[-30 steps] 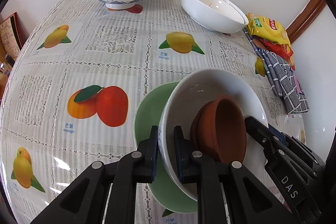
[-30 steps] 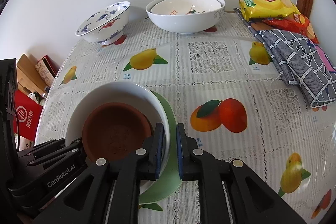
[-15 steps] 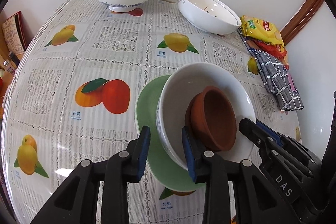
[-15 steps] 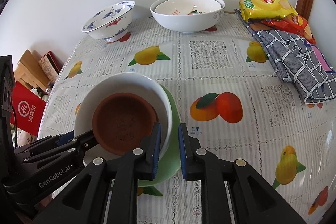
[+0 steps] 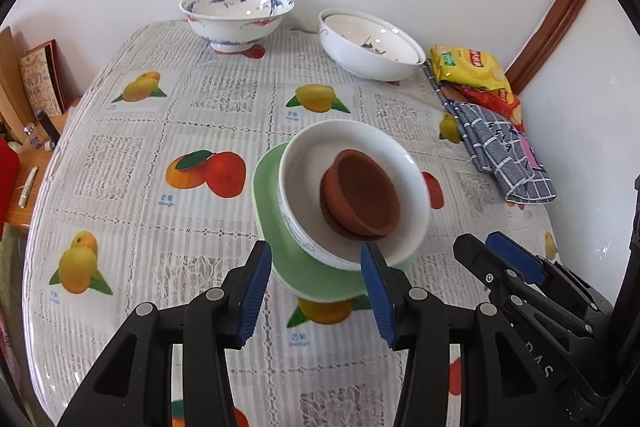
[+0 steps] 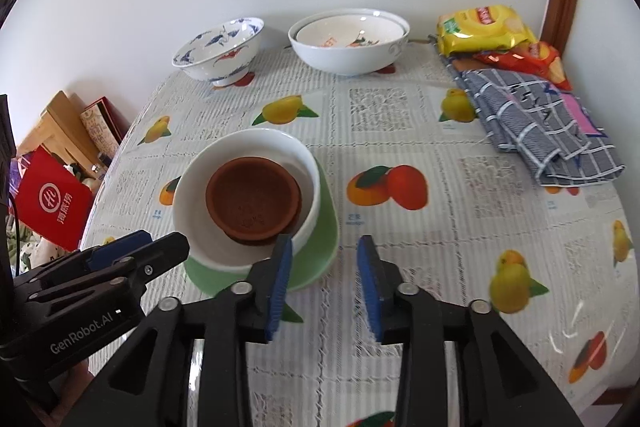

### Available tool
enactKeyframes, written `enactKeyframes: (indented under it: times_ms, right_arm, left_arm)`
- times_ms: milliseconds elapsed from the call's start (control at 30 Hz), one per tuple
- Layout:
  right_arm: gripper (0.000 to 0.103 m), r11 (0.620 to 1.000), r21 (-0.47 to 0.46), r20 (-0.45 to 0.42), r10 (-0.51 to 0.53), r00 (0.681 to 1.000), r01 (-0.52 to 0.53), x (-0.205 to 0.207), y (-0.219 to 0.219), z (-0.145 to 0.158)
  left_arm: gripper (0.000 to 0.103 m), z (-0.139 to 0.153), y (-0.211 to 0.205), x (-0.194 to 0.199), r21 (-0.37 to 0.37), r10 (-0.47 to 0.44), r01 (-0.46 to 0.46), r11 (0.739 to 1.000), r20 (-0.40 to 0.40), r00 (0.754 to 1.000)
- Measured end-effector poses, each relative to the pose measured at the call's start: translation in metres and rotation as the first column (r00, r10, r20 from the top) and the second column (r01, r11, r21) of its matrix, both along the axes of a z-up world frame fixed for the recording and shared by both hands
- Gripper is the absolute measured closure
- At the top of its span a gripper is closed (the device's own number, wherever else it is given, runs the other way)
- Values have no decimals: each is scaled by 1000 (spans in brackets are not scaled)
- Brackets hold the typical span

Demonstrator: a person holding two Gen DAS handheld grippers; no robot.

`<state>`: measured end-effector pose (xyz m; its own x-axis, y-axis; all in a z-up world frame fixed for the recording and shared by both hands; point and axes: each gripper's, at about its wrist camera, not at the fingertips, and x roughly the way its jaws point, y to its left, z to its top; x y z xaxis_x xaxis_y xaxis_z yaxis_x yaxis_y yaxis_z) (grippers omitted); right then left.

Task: Organize plates and bowls
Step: 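Open both grippers to release the bowl on the green plate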

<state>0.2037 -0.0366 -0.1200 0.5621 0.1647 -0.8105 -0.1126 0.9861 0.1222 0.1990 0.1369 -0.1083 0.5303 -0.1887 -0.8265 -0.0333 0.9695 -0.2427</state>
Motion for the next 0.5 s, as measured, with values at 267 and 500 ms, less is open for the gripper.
enactKeyframes:
  times_ms: [267,500]
  right_arm:
    - [58,999,-25,81,-44,996,47,-46,-28,37]
    - [27,994,-37,151,-98,984,105,-92,-60,62]
  left_arm:
    - [38,39,-28,-49,71,-19,11,997,109,994]
    - [17,61,-49,-90,86,-4,-13,996,185,983]
